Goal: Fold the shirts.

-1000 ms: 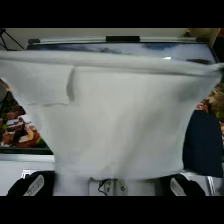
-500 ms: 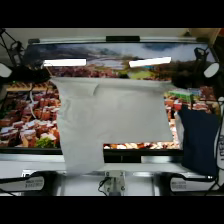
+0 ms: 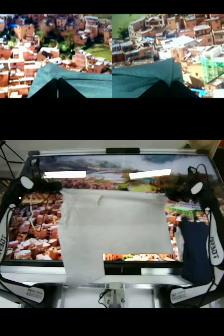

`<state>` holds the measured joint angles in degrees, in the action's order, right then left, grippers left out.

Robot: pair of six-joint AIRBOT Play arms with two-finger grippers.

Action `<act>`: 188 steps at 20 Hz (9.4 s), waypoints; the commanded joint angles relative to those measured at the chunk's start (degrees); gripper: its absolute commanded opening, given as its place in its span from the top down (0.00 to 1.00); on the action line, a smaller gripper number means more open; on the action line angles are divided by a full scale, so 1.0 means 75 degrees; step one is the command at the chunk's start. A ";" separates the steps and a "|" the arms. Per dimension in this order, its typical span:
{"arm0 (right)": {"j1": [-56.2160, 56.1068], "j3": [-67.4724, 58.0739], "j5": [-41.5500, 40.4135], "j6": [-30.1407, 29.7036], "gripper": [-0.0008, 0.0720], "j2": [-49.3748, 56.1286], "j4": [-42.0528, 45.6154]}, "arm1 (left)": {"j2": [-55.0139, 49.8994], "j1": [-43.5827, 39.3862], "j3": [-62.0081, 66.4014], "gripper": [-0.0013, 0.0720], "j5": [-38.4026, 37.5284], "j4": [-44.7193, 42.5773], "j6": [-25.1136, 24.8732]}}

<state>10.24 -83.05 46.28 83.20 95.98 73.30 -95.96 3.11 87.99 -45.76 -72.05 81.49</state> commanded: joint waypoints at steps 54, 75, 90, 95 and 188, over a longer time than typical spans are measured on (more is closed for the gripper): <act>0.0650 0.4785 0.4607 -0.0239 0.18 -0.3794 0.0688 | 0.4517 0.0358 -0.8451 0.93 -0.2238 0.1673 0.0283; 0.0032 0.4937 0.3261 0.0023 0.89 -0.2611 0.0554 | 0.5199 0.0364 -0.7772 0.93 -0.2390 0.1751 -0.0038; -0.0530 0.0484 0.1067 0.0545 0.89 -0.0108 0.0425 | 0.0799 0.0740 -0.1577 0.93 -0.1953 0.2719 -0.0321; -0.0530 -0.0114 0.1049 0.0836 0.88 0.0688 0.0420 | -0.0662 0.0720 -0.0423 0.93 -0.2005 0.2970 -0.0003; -0.2261 -0.1090 0.3395 -0.0612 0.89 0.1183 -0.3147 | 0.2425 0.2818 0.0501 0.93 -0.3567 0.4316 -0.1574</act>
<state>-7.64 -87.77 69.04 83.57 106.59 55.29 -77.78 24.27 91.77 -72.49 -39.68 69.71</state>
